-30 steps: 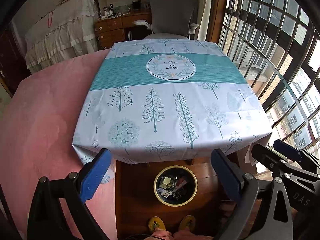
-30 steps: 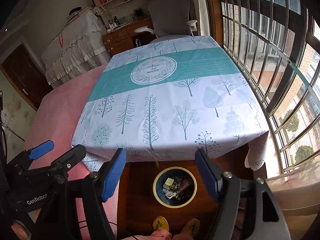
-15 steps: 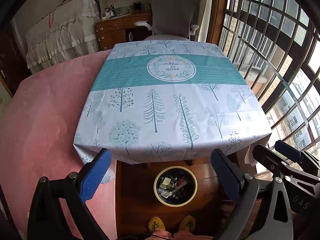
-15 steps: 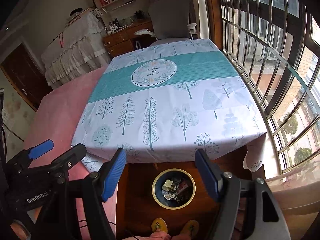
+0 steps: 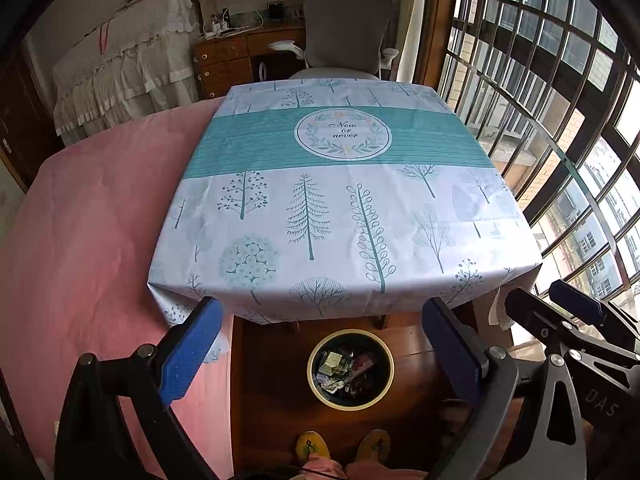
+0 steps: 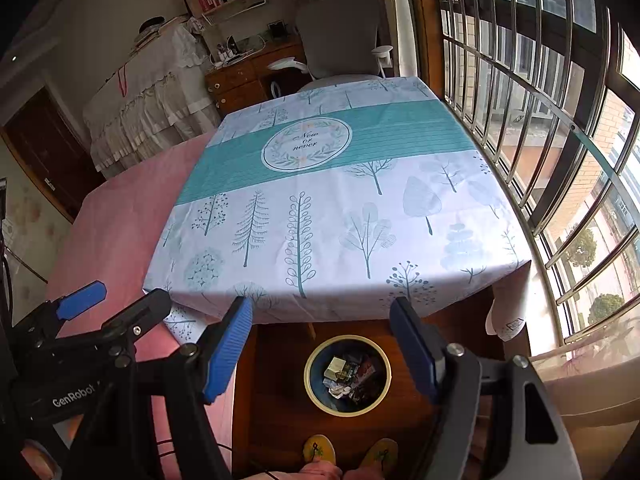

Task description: Collect trash

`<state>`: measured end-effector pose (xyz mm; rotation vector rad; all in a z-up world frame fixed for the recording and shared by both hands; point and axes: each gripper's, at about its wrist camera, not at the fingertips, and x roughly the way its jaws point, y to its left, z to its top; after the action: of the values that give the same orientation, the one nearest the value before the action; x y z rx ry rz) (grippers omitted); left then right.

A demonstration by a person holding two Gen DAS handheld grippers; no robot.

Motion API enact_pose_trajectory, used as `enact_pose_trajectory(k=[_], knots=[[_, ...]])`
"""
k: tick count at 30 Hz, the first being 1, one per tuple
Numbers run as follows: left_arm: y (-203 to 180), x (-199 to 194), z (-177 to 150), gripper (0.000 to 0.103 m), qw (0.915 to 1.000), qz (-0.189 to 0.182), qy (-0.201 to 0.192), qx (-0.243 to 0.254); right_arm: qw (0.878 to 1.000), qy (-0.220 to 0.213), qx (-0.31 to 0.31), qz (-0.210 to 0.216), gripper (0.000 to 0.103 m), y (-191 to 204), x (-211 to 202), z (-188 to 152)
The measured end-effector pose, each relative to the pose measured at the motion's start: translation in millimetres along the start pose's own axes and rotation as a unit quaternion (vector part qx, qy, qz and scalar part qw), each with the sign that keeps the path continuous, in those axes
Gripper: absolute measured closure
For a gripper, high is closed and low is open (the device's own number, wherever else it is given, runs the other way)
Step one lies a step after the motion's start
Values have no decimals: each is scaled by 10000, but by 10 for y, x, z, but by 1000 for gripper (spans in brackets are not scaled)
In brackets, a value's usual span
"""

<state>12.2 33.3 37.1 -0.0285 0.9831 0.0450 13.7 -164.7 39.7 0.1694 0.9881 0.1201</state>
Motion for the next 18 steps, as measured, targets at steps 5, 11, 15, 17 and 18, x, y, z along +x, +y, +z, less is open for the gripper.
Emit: enact_pose_trajectory(k=[5,11,15,17,18], knots=[[-2,-7,-34,4,10000,20,54,-67,10000,11,1,2,31,7,-10,-20],[-24,4,-45,4,9999,23,121,-89,10000,11,12,-5,31,11,-10,-26],[-31,5,-45,4,9999,11,134,-67,10000,10,18,-3,31,8,-10,-26],[-34,12,-45,4,9999,20,148,-53,10000,13,16,-1,31,3,-6,-20],[-35,16,-46,4,9999,19,157,-51,10000,20,23,-2,31,2,-8,-29]])
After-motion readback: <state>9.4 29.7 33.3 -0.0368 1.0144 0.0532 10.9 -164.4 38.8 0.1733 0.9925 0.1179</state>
